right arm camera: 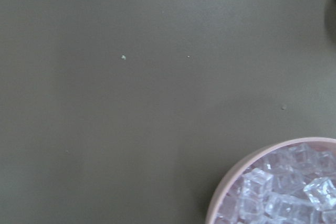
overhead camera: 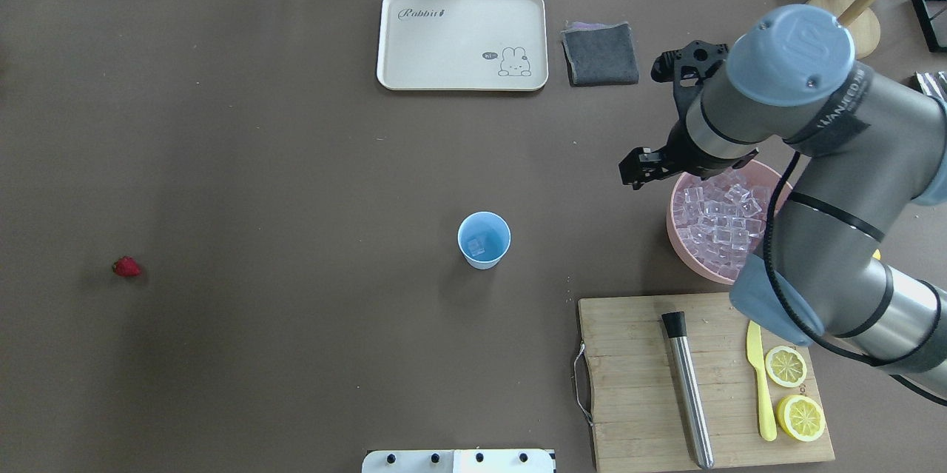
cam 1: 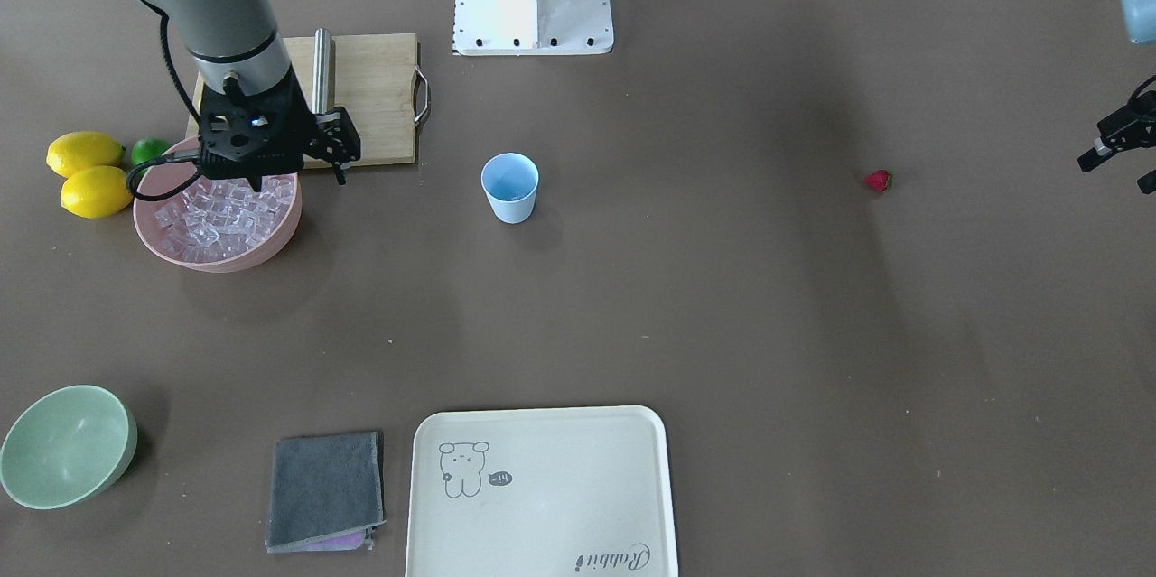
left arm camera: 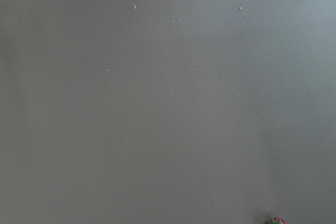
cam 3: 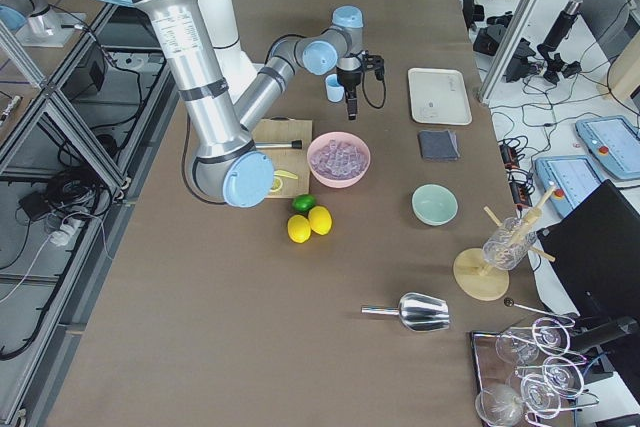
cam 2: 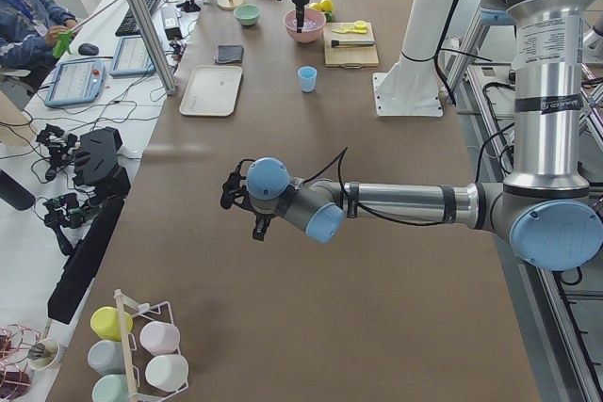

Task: Put ice and strawberries in cup
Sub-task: 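Move the right gripper back over the pink ice bowl, then lower the right gripper into the bowl and grasp another ice cube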

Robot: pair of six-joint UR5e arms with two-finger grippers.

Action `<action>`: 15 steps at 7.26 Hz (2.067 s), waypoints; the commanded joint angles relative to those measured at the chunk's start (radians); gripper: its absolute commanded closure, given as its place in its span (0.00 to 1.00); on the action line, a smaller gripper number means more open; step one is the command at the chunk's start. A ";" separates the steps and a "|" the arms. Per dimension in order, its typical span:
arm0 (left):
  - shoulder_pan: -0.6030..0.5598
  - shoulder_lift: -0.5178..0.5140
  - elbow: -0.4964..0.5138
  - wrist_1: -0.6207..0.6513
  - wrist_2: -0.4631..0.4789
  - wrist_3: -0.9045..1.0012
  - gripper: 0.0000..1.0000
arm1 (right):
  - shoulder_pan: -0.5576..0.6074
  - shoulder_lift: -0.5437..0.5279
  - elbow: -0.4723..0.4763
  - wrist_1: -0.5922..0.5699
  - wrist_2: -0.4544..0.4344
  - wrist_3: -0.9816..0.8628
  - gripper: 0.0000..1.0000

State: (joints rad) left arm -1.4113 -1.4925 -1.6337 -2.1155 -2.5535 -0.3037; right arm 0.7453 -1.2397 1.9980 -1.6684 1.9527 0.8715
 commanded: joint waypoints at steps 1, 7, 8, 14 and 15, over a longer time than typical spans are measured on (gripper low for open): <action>0.000 0.000 0.000 -0.003 0.001 0.000 0.02 | 0.029 -0.169 -0.002 0.211 0.025 -0.025 0.00; 0.011 -0.008 -0.002 -0.004 0.003 -0.002 0.02 | 0.043 -0.242 -0.073 0.318 0.029 0.003 0.17; 0.011 -0.008 -0.002 -0.004 0.003 -0.003 0.02 | 0.043 -0.245 -0.067 0.320 0.037 0.070 0.16; 0.015 -0.011 -0.002 -0.004 0.004 -0.003 0.02 | -0.012 -0.250 -0.064 0.323 0.035 0.228 0.17; 0.015 -0.009 -0.002 -0.004 0.003 -0.003 0.02 | -0.021 -0.259 -0.065 0.323 0.026 0.228 0.19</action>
State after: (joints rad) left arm -1.3960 -1.5025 -1.6352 -2.1200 -2.5499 -0.3068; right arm 0.7334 -1.4907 1.9337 -1.3454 1.9872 1.0966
